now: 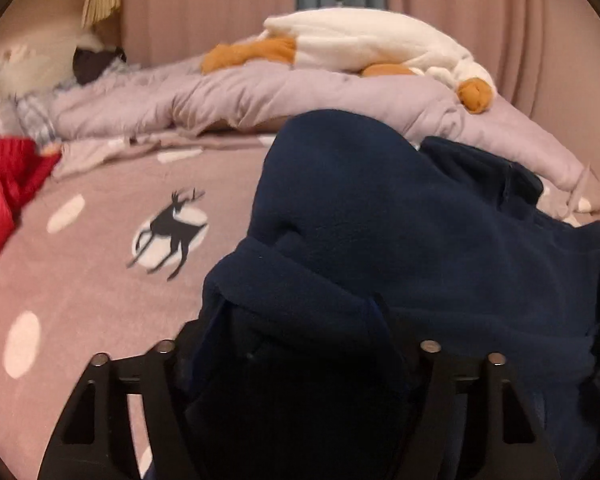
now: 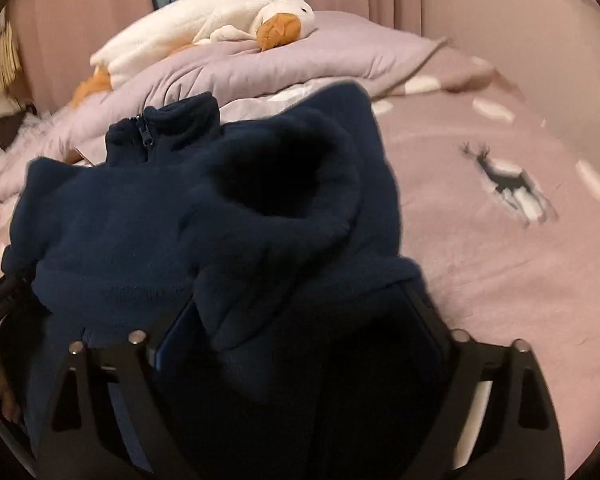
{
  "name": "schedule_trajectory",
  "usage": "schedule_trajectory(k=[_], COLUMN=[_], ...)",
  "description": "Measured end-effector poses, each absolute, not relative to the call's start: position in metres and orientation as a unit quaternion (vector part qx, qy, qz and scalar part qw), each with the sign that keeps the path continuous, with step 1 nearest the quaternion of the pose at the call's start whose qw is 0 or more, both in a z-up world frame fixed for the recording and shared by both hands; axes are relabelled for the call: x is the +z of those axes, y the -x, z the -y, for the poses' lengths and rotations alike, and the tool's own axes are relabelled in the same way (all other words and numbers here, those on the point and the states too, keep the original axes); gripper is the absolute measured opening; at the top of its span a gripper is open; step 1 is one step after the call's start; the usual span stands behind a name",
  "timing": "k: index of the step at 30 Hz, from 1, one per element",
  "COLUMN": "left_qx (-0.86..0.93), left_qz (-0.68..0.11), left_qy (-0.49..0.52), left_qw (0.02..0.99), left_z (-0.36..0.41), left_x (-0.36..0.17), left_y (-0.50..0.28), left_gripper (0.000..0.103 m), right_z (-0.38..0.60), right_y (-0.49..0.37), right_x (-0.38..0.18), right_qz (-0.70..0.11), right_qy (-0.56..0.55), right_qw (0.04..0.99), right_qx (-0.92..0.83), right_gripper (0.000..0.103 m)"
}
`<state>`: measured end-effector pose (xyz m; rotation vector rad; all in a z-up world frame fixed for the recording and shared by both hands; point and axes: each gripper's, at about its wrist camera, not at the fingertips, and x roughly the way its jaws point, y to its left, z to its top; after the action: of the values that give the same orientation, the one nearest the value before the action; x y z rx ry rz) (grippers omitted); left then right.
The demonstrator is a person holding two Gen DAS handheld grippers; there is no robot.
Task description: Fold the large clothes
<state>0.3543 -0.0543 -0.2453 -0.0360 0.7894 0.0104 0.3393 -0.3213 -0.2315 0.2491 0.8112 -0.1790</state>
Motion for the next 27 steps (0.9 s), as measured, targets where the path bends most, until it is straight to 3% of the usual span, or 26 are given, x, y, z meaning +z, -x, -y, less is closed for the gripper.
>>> schedule_trajectory(k=[3,7,27], left_qx=[0.022,0.008,-0.004], left_qz=[-0.396,-0.423,-0.432], left_qy=[0.031,0.094,0.132], left_qw=[0.918,0.901,0.892], left_z=[0.047,0.028,0.018], left_x=[-0.250,-0.259,-0.256], left_y=[-0.360,-0.369,-0.367], left_gripper=[0.093,0.103,0.103], right_z=[0.314,0.308,0.314], right_y=[-0.345,-0.345,-0.344], right_x=[-0.232,-0.232,-0.231], right_qz=[-0.398,-0.397,-0.392], right_qy=[-0.101,-0.086,-0.109], right_qw=[0.906,0.907,0.908], right_qx=[-0.103,-0.112,-0.096], right_gripper=[0.096,0.097,0.101])
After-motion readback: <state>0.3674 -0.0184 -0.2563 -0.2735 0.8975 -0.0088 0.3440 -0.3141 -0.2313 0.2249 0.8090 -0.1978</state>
